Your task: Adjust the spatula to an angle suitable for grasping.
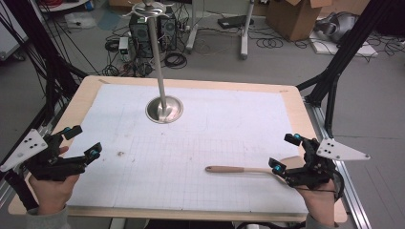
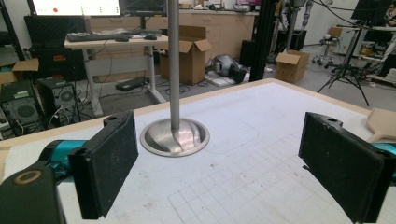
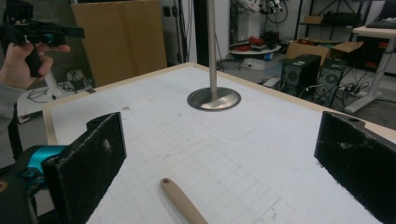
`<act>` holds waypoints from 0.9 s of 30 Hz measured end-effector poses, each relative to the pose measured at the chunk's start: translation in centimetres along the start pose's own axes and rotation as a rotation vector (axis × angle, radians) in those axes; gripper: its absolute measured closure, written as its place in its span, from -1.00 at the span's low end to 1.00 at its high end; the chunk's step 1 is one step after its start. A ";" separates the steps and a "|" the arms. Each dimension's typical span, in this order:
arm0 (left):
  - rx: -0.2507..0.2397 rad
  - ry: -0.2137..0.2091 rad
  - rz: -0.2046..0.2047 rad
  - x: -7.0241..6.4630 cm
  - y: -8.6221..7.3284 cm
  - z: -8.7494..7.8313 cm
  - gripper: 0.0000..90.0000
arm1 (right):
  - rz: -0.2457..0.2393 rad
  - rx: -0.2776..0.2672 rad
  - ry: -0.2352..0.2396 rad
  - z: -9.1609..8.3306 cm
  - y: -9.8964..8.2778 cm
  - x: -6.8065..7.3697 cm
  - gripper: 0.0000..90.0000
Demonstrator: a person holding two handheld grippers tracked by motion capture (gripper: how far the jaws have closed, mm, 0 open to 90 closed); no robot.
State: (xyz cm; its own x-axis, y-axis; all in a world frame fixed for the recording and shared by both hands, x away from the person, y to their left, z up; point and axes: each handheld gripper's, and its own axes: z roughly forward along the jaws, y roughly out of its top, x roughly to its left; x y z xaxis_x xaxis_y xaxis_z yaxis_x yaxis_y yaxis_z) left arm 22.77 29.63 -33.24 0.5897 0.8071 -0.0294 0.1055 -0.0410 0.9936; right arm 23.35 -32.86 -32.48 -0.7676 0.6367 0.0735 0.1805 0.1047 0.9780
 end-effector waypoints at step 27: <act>0.000 -0.003 0.006 -0.5 0.0 0.1 -0.78 | -0.028 0.081 0.091 2.8 -0.7 0.2 -0.67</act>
State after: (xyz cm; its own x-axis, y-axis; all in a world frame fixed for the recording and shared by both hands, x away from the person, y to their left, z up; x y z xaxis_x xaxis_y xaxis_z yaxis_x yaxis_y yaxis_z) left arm 22.58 29.19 -33.22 0.5925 0.8053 -0.0233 0.1014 -0.0459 0.9938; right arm 24.79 -30.64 -33.66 -0.8252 0.5608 0.0679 0.2050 0.1853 0.9611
